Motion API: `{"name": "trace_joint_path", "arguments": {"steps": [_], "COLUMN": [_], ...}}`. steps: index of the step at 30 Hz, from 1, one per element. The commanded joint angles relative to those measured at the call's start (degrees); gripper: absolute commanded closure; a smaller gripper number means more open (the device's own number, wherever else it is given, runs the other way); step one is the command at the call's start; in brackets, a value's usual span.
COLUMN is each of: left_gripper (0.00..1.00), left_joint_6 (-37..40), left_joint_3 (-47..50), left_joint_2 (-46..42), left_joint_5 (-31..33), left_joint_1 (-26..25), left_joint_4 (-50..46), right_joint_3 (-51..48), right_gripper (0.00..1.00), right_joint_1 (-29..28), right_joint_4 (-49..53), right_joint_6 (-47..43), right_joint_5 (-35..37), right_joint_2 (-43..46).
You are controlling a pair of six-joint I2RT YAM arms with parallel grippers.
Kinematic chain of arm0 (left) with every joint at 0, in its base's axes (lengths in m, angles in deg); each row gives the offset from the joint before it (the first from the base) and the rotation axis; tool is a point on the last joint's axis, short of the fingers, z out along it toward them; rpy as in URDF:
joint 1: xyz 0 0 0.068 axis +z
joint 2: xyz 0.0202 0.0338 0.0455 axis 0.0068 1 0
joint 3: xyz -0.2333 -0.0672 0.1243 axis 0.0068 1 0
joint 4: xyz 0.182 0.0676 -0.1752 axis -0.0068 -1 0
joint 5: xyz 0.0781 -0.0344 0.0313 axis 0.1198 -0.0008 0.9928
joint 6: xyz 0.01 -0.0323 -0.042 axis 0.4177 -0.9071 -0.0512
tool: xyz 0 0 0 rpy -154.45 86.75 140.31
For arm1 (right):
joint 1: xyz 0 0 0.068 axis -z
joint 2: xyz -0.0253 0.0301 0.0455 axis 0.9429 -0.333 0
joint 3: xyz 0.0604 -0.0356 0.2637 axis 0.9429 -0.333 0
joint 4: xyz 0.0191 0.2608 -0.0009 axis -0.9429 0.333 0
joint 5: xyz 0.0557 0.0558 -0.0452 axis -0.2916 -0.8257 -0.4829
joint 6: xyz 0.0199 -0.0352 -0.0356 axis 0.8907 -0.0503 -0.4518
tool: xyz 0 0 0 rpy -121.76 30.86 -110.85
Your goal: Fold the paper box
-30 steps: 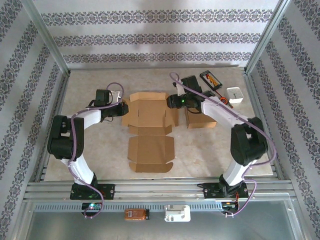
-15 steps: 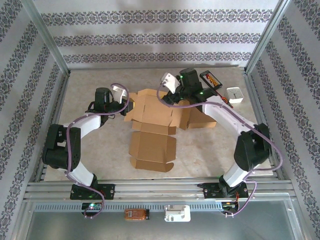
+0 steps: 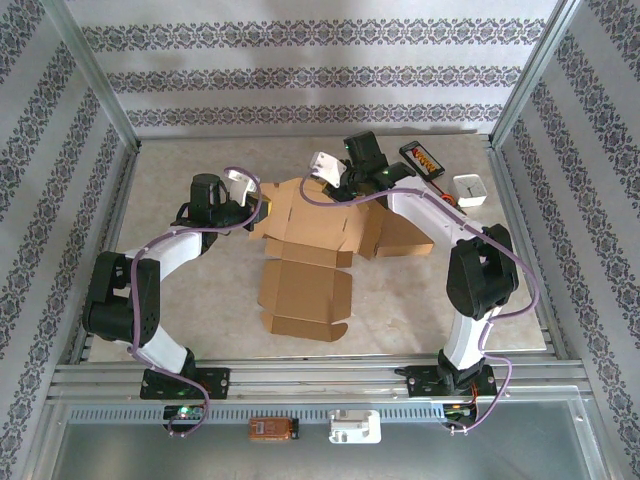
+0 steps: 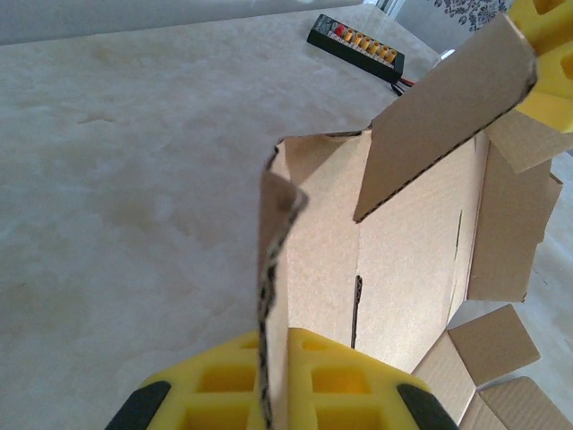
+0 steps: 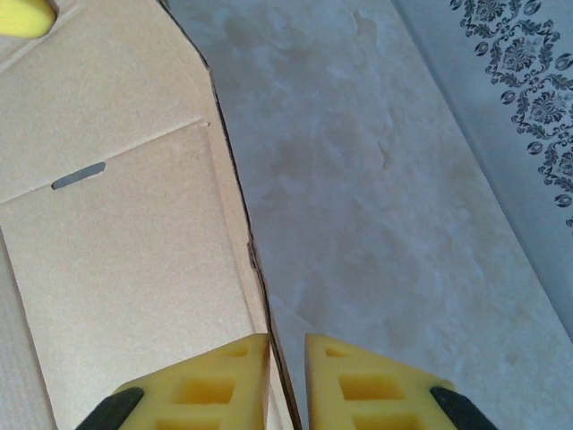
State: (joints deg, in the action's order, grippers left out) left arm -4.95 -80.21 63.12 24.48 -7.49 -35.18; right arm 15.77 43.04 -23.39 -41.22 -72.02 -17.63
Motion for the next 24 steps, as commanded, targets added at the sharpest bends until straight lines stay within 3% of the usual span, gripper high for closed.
{"name": "trace_joint_path", "arguments": {"steps": [1, 3, 6, 13, 15, 18, 19, 22, 24], "left_gripper": [1.0, 1.0, 1.0, 1.0, 1.0, 0.98, 0.91, 0.67, 0.6], "left_joint_6": [1.7, 1.8, 2.1, 2.1, 0.9, -4.9, -7.6, -17.2, -23.0], "left_joint_3": [-0.2, -0.3, -0.5, -0.7, -0.1, 0.8, 1.0, 2.1, 2.4], "left_joint_2": [-2.4, -2.5, -2.7, -2.7, -3.5, -5.9, -7.2, -11.4, -14.6], "left_joint_5": [0.2, 0.1, 0.0, 2.0, 3.0, 5.5, 6.4, 10.5, 14.2], "left_joint_1": [-0.9, -1.0, -1.2, -1.3, -1.3, -1.3, -1.3, -1.3, -1.3], "left_joint_4": [2.6, 2.5, 2.3, 1.3, 2.3, 4.6, 5.0, 5.4, 2.6], "right_joint_3": [0.0, 0.0, 0.7, 2.2, 1.9, 0.3, -0.5, -2.9, -4.2], "right_gripper": [0.75, 0.66, 0.65, 0.81, 0.82, 0.93, 1.0, 1.0, 1.0], "right_joint_1": [0.0, -0.1, -0.2, -0.6, -1.5, -3.3, -4.1, -6.8, -8.6], "right_joint_4": [0.7, 0.7, 0.8, 1.2, 1.0, -2.0, -3.5, -9.7, -14.2], "right_joint_6": [-1.4, -2.0, -2.3, -1.1, -2.1, -3.8, -4.4, -7.1, -10.2], "right_joint_5": [-1.0, -0.2, 0.1, 0.6, 3.3, 9.3, 11.4, 20.8, 28.0], "right_joint_2": [0.9, 0.7, -0.6, -0.7, 0.7, 3.5, 4.5, 6.6, 7.0]}}
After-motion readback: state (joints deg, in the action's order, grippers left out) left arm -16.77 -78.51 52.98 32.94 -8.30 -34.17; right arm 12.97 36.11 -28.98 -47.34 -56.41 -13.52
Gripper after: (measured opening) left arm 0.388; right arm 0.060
